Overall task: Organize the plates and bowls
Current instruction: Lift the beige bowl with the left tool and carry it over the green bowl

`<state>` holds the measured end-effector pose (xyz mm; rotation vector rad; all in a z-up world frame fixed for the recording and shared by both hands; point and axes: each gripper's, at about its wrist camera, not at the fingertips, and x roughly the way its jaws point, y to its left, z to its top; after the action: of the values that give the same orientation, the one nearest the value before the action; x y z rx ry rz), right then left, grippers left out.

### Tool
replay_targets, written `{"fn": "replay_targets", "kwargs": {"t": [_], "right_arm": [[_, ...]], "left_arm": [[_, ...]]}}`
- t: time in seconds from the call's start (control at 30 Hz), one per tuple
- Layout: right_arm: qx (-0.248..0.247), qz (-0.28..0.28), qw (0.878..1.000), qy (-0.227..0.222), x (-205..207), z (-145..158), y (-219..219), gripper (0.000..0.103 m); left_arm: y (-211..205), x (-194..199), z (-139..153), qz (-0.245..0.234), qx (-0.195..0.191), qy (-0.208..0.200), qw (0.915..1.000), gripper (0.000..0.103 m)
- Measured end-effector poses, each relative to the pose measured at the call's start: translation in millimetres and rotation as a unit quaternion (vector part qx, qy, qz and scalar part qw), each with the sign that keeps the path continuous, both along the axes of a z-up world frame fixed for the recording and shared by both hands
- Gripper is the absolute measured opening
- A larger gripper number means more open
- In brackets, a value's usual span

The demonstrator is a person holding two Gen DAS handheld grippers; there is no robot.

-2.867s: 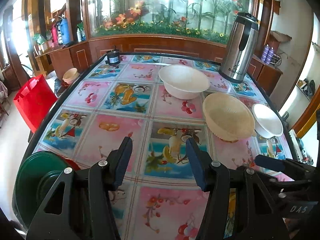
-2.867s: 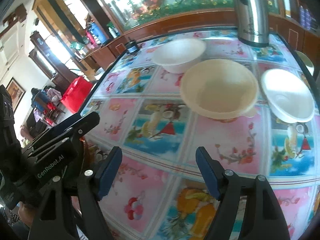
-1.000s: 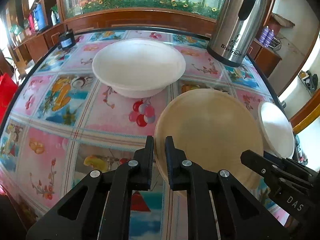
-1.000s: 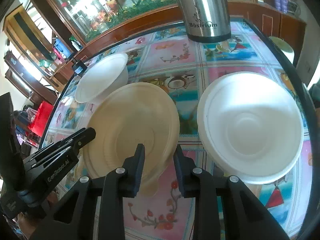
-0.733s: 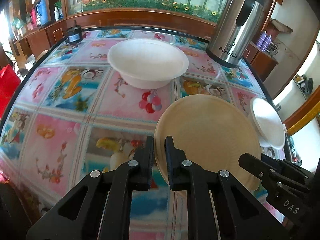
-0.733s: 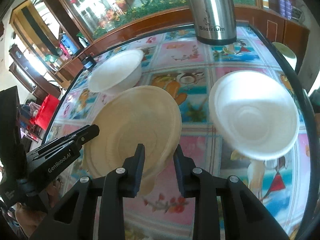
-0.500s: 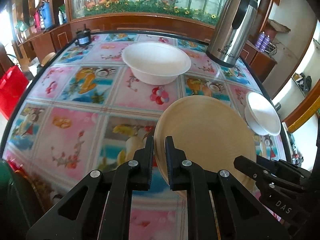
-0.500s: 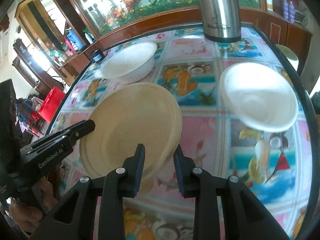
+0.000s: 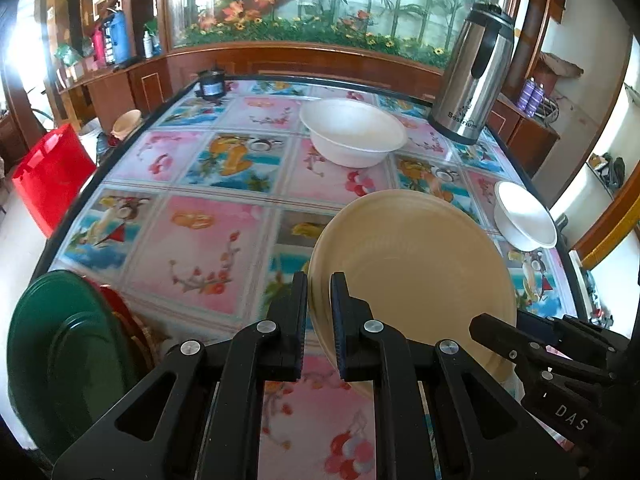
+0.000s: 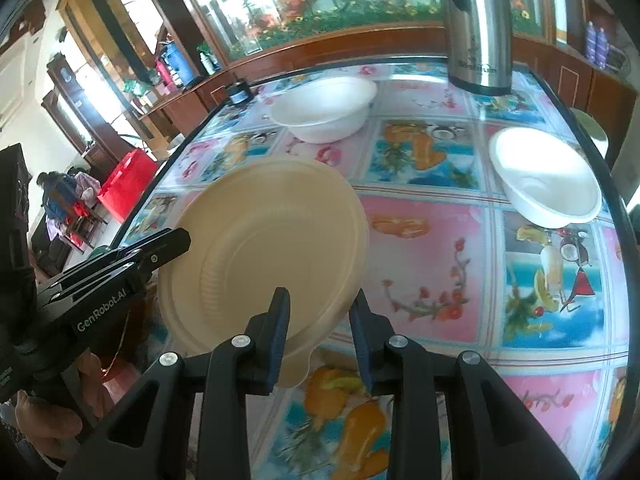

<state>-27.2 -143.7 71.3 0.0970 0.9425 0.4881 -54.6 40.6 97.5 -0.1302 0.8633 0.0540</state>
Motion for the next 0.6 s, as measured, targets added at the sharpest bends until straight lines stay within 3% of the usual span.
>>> {"fn": "replay_targets", "kwargs": {"t": [0.6], "right_arm": [[-0.013, 0.048, 0.998, -0.036, -30.4, 24.7, 44.0, 0.031]], "left_arm": [[44.5, -44.1, 23.1, 0.039, -0.008, -0.028, 0.9988, 0.011]]}}
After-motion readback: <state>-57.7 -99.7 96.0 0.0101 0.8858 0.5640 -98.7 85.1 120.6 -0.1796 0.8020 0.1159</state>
